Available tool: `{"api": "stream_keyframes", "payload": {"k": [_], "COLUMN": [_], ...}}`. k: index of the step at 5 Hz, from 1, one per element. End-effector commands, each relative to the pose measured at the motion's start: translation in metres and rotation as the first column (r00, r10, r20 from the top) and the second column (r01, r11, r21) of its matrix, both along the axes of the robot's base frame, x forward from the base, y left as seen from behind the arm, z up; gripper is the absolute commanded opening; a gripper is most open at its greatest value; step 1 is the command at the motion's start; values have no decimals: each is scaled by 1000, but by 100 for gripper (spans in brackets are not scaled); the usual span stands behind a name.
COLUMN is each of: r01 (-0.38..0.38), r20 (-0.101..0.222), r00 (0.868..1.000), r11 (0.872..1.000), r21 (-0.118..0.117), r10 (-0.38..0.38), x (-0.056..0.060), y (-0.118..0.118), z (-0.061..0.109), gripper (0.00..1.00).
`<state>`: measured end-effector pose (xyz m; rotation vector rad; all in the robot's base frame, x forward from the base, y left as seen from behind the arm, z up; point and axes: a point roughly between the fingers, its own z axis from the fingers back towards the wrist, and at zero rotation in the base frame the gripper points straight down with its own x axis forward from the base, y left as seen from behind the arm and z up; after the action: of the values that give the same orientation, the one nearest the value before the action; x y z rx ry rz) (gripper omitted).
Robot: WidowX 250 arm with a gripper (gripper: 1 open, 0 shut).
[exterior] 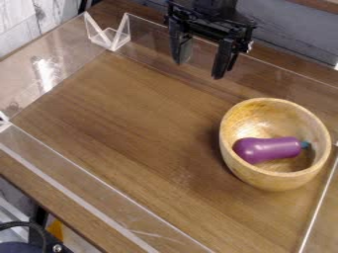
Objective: Remove the purple eggplant from inside the brown bowl and put it on the table
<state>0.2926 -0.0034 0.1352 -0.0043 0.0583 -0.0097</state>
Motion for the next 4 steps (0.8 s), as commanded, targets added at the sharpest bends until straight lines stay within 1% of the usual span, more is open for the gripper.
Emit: {"api": "stream_keyframes", "payload": {"k": [1, 2, 3, 4], "r01": [-54, 113, 279, 413], "r20": [-16, -14, -5, 5], "r00": [998, 993, 960, 911], "r11": [999, 994, 960, 910], "r21": [-1, -10, -16, -23], "r10": [54, -113, -279, -413], "x": [6, 3, 1, -2], "y": [-3, -35, -66, -88], "z": [-5, -19, -29, -32], "gripper": [100, 100, 100, 100]}}
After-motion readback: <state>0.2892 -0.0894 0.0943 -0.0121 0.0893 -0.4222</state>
